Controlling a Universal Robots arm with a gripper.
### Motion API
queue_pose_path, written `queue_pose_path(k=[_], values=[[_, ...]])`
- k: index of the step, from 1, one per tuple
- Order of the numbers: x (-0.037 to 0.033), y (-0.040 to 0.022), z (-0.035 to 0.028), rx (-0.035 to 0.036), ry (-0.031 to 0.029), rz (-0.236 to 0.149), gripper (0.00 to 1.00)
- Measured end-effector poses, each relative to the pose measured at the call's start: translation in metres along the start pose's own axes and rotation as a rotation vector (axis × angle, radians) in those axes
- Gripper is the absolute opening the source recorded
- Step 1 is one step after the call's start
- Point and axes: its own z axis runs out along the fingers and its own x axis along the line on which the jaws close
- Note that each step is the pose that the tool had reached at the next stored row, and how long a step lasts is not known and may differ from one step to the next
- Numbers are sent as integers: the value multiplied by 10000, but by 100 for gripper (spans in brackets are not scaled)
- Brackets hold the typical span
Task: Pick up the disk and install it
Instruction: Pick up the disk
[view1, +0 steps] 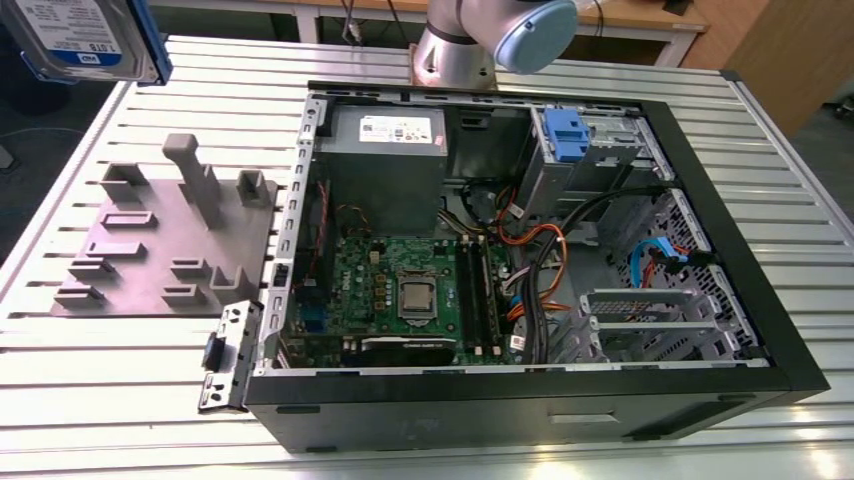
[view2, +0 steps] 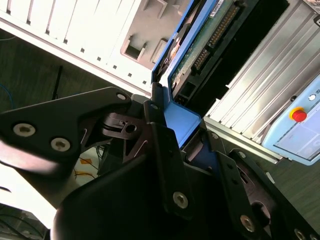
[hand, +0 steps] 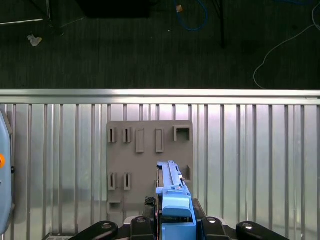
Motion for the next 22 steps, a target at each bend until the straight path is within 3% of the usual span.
queue_pose_path(k=[22], values=[[-1,-101,-1,-1,1,0,36]])
